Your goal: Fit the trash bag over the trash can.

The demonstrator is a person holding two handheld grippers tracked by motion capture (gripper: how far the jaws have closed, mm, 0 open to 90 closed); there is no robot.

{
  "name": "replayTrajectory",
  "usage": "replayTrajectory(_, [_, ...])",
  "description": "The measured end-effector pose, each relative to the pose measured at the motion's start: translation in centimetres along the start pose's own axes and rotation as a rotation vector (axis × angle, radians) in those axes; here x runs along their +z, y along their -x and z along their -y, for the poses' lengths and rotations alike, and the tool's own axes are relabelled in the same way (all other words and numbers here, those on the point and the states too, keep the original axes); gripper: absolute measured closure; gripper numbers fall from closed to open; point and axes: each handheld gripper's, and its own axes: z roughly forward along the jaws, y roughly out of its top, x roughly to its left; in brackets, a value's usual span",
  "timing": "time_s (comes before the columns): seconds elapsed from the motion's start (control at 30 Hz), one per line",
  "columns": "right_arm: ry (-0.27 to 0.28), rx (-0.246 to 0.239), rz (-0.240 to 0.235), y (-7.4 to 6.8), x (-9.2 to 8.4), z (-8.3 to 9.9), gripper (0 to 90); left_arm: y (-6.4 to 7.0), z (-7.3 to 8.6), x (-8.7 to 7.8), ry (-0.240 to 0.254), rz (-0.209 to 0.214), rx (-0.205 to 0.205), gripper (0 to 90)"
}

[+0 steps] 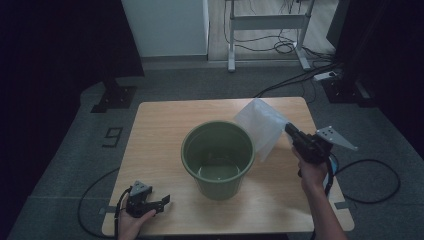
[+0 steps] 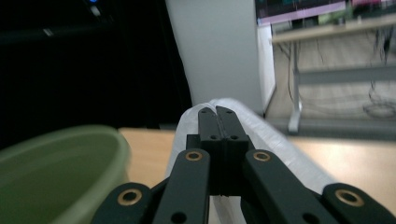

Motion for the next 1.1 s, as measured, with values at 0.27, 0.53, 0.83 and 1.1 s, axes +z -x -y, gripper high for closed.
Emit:
replayTrajectory(0.27, [0.134,-0.107,-0.033,-3.7,-2.6,-6.4,89.3,-0.2,0.0,-0.4,0.019,-0.002,-0.012,14.2])
replayTrajectory(0.53, [0.21,-0.183,-0.078,-6.9,-4.5,-10.1,89.3,-0.5,0.0,-0.6,0.025,-0.002,-0.019,14.3])
replayTrajectory(0.83, [0.218,-0.25,-0.125,-9.4,-5.9,-9.6,89.3,-0.5,0.0,-0.8,0.03,0.005,-0.021,14.3])
replayTrajectory(1.1, [0.151,-0.245,-0.116,-7.9,-5.7,-6.2,89.3,-0.7,0.0,-0.9,0.029,0.003,-0.025,14.3])
